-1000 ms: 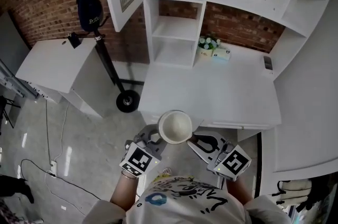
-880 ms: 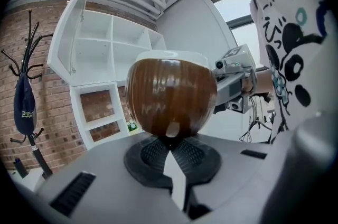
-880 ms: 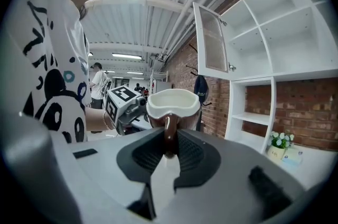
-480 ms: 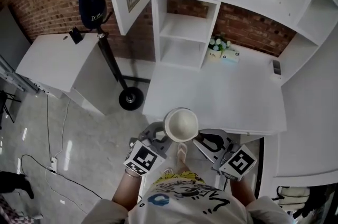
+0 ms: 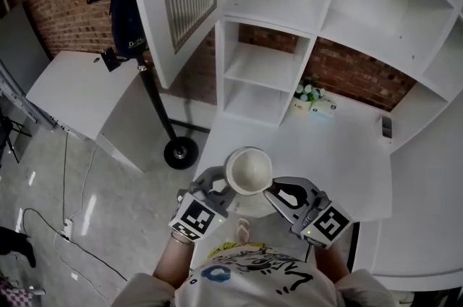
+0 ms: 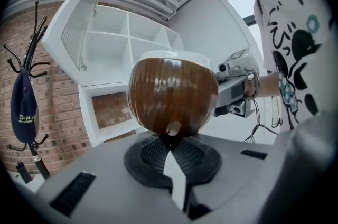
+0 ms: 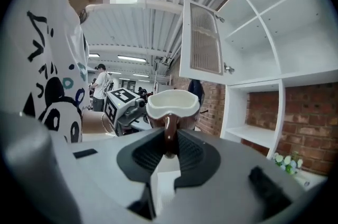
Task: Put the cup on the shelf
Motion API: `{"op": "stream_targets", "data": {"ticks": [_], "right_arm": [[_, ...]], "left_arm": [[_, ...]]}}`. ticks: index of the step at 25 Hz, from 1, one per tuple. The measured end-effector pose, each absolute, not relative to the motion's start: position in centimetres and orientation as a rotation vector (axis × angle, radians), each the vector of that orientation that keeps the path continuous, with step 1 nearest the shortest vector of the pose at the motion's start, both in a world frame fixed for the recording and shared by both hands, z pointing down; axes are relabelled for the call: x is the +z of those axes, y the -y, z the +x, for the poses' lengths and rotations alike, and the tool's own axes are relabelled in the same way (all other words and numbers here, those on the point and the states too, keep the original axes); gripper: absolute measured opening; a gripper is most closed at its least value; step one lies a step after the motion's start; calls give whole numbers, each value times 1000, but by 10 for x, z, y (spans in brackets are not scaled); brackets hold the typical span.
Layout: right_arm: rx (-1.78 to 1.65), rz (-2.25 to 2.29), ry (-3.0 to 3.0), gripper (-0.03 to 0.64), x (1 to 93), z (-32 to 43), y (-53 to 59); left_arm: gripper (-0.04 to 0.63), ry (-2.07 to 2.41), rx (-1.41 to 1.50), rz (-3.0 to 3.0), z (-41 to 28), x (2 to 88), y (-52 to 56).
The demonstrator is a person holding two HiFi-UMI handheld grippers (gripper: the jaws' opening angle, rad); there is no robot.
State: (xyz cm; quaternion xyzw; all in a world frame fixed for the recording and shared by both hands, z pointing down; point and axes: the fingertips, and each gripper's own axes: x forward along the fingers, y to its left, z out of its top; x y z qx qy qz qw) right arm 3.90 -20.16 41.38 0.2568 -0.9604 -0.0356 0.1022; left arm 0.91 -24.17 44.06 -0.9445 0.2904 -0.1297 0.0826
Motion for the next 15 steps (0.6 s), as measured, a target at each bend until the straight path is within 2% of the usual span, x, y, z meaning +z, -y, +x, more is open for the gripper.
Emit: {"op": "stream_targets", "data": {"ticks": [15], "right_arm": [[-248, 710, 2847, 60, 364, 58, 318]], "left_arm": [[15, -1035, -264, -2704, 23, 386, 360]]}}
